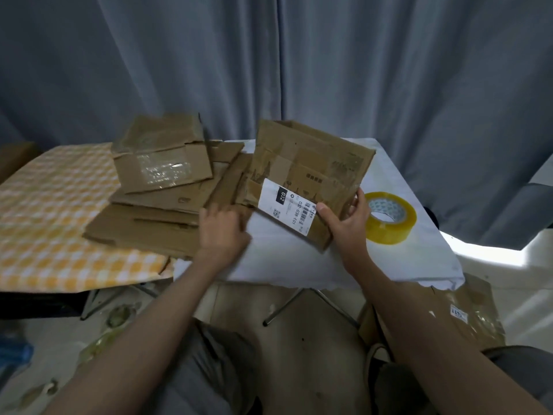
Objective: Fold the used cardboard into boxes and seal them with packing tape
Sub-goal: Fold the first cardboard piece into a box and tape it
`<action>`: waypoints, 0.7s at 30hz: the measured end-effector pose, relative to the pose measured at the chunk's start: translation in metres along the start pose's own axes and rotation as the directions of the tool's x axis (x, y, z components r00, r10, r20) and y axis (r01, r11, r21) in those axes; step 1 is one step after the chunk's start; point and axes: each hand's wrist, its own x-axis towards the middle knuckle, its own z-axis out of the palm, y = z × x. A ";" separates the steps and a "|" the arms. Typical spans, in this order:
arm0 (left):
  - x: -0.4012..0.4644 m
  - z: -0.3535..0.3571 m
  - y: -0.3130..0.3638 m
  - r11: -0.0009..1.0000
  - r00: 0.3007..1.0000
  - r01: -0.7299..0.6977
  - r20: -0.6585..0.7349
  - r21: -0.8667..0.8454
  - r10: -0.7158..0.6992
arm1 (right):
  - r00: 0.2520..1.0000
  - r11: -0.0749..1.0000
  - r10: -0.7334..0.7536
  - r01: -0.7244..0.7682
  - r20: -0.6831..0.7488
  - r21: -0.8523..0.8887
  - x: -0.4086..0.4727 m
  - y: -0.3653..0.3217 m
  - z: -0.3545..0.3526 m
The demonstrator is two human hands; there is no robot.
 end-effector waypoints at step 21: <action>-0.009 -0.045 -0.037 0.235 0.997 -0.079 -0.079 -0.969 0.007 | 0.882 0.979 -0.192 0.200 0.430 0.027 0.001 -0.021 -0.019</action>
